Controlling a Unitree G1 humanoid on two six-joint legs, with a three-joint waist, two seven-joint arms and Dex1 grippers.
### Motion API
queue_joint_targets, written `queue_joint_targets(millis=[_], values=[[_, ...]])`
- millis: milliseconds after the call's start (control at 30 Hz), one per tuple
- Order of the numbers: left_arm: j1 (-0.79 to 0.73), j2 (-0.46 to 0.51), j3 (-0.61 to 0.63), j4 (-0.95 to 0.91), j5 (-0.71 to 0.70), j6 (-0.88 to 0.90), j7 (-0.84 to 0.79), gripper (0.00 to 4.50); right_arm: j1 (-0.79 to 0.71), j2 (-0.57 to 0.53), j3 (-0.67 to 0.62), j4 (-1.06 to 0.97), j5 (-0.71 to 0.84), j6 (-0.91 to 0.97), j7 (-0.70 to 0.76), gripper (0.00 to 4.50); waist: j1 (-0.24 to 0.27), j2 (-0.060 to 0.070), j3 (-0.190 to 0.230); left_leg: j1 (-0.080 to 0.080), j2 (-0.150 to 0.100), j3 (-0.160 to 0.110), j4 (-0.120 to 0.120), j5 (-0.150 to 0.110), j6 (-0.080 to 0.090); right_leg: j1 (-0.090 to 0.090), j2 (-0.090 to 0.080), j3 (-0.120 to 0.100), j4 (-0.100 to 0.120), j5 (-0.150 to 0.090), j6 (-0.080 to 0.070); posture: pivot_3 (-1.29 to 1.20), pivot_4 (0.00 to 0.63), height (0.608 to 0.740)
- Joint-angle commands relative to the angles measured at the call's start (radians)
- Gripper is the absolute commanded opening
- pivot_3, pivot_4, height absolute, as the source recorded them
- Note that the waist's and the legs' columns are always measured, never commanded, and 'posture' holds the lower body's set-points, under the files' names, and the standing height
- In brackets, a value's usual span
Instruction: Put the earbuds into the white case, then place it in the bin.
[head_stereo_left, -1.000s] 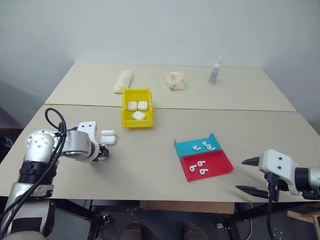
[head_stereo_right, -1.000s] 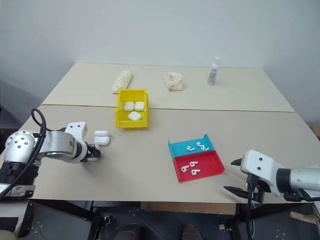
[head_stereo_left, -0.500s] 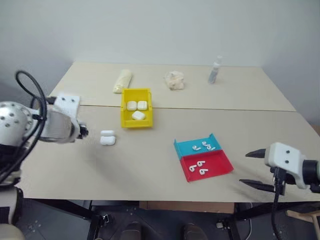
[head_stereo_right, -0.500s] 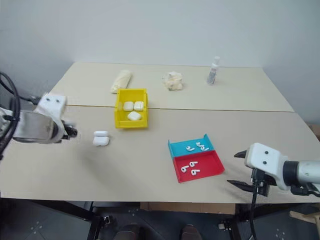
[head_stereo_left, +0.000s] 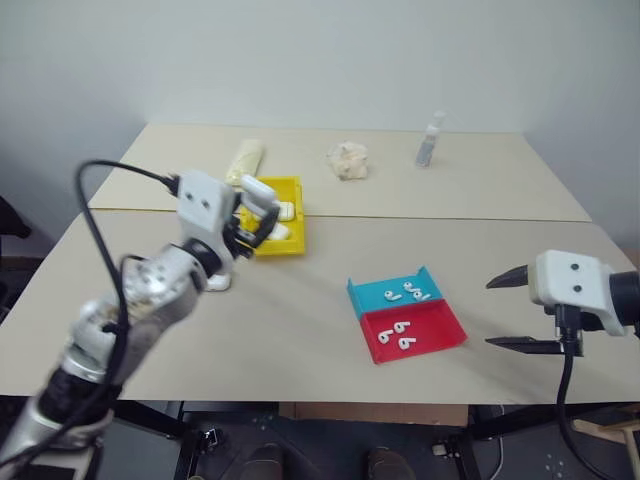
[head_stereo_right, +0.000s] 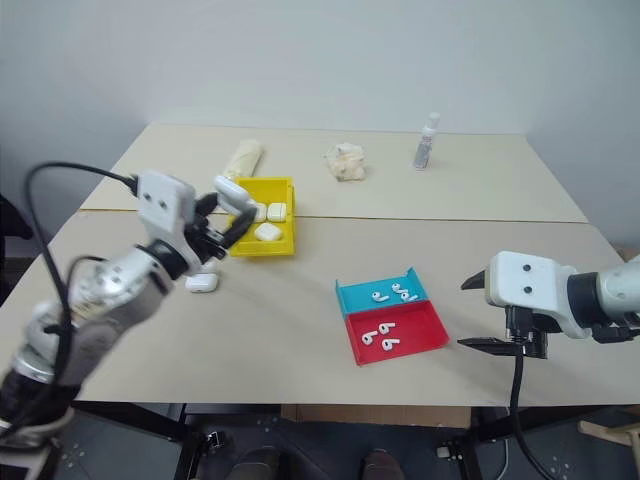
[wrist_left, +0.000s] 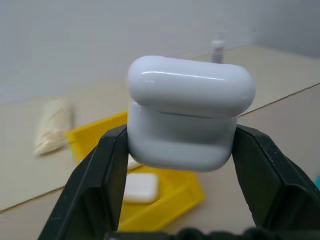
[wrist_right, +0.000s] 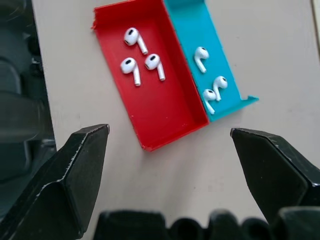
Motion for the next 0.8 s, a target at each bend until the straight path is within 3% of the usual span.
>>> queue_joint_targets(millis=[33,133,267,433,600,700,767,800], values=[[0.050,-0.097,-0.014,0.090,0.107,-0.256,-0.213,2.84,-0.102,-0.027,0.083,-0.018,0.004,0.011,0.037,4.50,0.000,0.000,0.000,-0.001,0.000,-0.001,0.000,0.000,0.000,0.000,0.000,-0.001,0.000,0.000,0.000,0.00,0.150,0.740],[0.114,-0.174,-0.027,0.189,0.143,-0.465,-0.436,2.84,-0.242,0.003,0.195,-0.028,-0.008,0.058,0.038,4.50,-0.004,0.001,-0.001,-0.001,0.000,0.000,0.002,-0.001,0.002,-0.001,0.000,0.000,0.001,0.000,0.000,0.00,0.150,0.740],[0.162,-0.214,-0.006,0.278,0.133,-0.573,-0.633,2.84,-0.352,0.038,0.326,-0.051,-0.033,0.113,0.069,4.50,-0.003,0.001,-0.001,-0.005,0.001,-0.001,0.004,-0.002,0.003,-0.005,0.000,0.000,0.002,0.000,0.000,0.00,0.150,0.740],[0.209,-0.238,0.028,0.336,0.114,-0.611,-0.762,2.84,-0.474,0.135,0.513,-0.030,-0.131,0.198,0.076,4.50,-0.003,0.001,-0.001,-0.007,0.001,-0.001,0.005,-0.002,0.004,-0.008,0.000,0.001,0.005,0.000,0.001,0.00,0.150,0.740],[0.233,-0.234,0.056,0.356,0.110,-0.623,-0.887,2.84,-0.554,0.202,0.622,-0.001,-0.238,0.201,0.084,4.50,-0.003,0.002,-0.001,-0.009,0.001,-0.001,0.005,-0.002,0.004,-0.012,0.000,0.001,0.006,0.000,0.001,0.00,0.150,0.740],[0.242,-0.239,0.071,0.334,0.132,-0.582,-0.871,2.84,-0.565,0.226,0.660,0.004,-0.286,0.173,0.096,3.94,-0.002,0.002,-0.001,-0.009,0.001,-0.001,0.005,-0.002,0.004,-0.011,0.000,0.000,0.006,0.000,0.001,0.00,0.150,0.740],[0.245,-0.244,0.075,0.322,0.150,-0.575,-0.857,2.84,-0.563,0.240,0.686,0.009,-0.324,0.149,0.098,3.31,-0.002,0.002,-0.001,-0.009,0.001,-0.001,0.005,-0.002,0.004,-0.011,0.000,0.000,0.006,0.000,0.001,0.00,0.150,0.740],[0.247,-0.248,0.076,0.315,0.156,-0.575,-0.852,2.84,-0.561,0.245,0.698,0.015,-0.346,0.131,0.096,3.31,-0.003,0.002,-0.001,-0.009,0.001,-0.001,0.005,-0.002,0.004,-0.011,0.000,0.000,0.006,0.000,0.001,0.00,0.150,0.740]])
